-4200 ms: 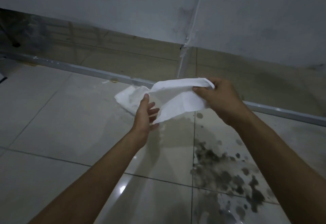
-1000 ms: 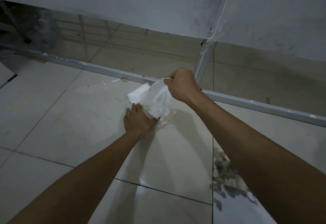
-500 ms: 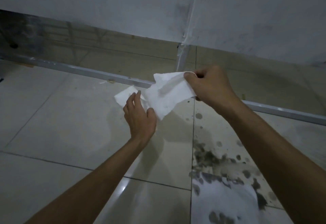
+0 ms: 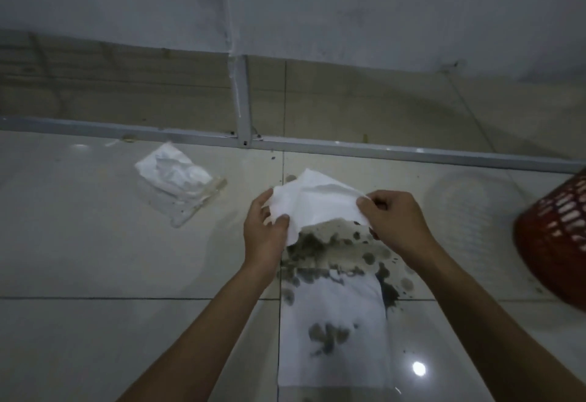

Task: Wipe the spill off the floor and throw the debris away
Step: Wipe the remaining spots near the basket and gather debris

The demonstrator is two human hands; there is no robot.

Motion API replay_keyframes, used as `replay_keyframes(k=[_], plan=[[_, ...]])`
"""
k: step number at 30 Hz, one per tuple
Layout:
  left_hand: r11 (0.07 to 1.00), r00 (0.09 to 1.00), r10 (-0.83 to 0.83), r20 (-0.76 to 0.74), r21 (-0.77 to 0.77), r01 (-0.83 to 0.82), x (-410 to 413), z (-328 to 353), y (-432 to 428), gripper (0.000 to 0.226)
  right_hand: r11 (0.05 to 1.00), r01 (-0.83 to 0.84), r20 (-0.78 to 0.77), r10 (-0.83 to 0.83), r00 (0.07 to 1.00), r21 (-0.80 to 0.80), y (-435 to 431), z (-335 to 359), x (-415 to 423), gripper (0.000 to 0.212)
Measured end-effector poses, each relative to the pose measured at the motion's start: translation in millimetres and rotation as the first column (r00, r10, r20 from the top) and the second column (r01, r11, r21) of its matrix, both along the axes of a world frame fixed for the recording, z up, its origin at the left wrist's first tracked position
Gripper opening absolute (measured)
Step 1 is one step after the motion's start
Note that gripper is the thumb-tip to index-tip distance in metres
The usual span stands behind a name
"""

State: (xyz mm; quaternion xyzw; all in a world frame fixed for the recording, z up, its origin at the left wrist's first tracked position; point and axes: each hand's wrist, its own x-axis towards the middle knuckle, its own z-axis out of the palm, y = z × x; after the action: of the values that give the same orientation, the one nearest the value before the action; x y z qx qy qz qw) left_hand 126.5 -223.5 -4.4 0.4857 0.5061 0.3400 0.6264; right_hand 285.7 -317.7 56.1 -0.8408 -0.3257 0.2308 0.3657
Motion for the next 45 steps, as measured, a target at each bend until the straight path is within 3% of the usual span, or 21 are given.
replay_keyframes(k=[4,8,12,14,16,19,22,24,26,29,31,40,45], plan=[[0.944,0.931,-0.21,-0.298,0.186,0.272,3.6,-30.0,-27.8,0.044,0.993,0.076,-0.01,-0.077,0.997,-0.095,-37.7,-39.6,15.1,0.023],[0.806,0.738,-0.349,-0.578,0.217,0.55,3.0,-58.7,-52.0,0.051,0.961,0.142,0.022,-0.141,0.99,-0.236,-72.9,-71.1,19.2,0.017],[0.748,0.608,-0.352,-0.712,0.176,0.64,-0.9,-69.2,-64.1,0.057,0.924,0.174,0.114,-0.143,0.983,-0.339,-94.3,-85.9,16.3,0.02],[0.751,0.545,-0.304,-0.781,0.156,0.642,-2.1,-68.6,-68.0,0.059,0.884,0.198,0.236,-0.103,0.966,-0.424,-96.9,-85.3,9.4,0.027],[0.749,0.476,-0.182,-0.86,0.193,0.634,-1.1,-65.5,-73.1,0.063,0.923,0.168,0.368,-0.031,0.929,-0.345,-95.7,-83.3,1.5,0.026],[0.725,0.47,-0.06,-0.881,0.285,0.627,1.2,-59.8,-77.0,0.067,0.976,-0.134,0.408,0.194,0.892,-0.171,-87.4,-87.3,-15.2,0.016],[0.554,0.488,-0.114,-0.865,0.352,0.754,8.5,-66.4,-81.4,0.062,0.954,-0.271,0.438,0.3,0.848,-0.128,-76.3,-99.7,-30.3,0.022],[0.424,0.435,-0.156,-0.887,0.338,0.84,13.6,-74.4,-84.7,0.06,0.942,-0.283,0.498,0.335,0.8,-0.18,-68.2,-112.6,-35.3,0.035],[0.371,0.342,-0.183,-0.922,0.258,0.892,13.1,-84.4,-88.1,0.061,0.902,-0.284,0.455,0.412,0.79,-0.324,-63.8,-128.8,-35.7,0.053],[0.356,0.276,-0.16,-0.948,0.206,0.912,7.2,-94.5,-90.1,0.069,0.854,-0.251,0.427,0.457,0.78,-0.455,-68.7,-158.5,-35.4,0.059],[0.363,0.295,-0.159,-0.942,0.222,0.905,6.9,-93.9,-90.0,0.067,0.844,-0.221,0.438,0.456,0.775,-0.488,-71.8,-162.5,-36.9,0.062],[0.409,0.345,-0.189,-0.919,0.245,0.879,0.5,-104.7,-93.4,0.067,0.858,-0.167,0.445,0.407,0.798,-0.485,-73.6,-152.9,-46.9,0.061],[0.383,0.331,-0.224,-0.917,0.229,0.895,-3.1,-98.9,-90.2,0.065,0.846,-0.204,0.396,0.427,0.813,-0.493,-76.6,-161.2,-46.7,0.06]])
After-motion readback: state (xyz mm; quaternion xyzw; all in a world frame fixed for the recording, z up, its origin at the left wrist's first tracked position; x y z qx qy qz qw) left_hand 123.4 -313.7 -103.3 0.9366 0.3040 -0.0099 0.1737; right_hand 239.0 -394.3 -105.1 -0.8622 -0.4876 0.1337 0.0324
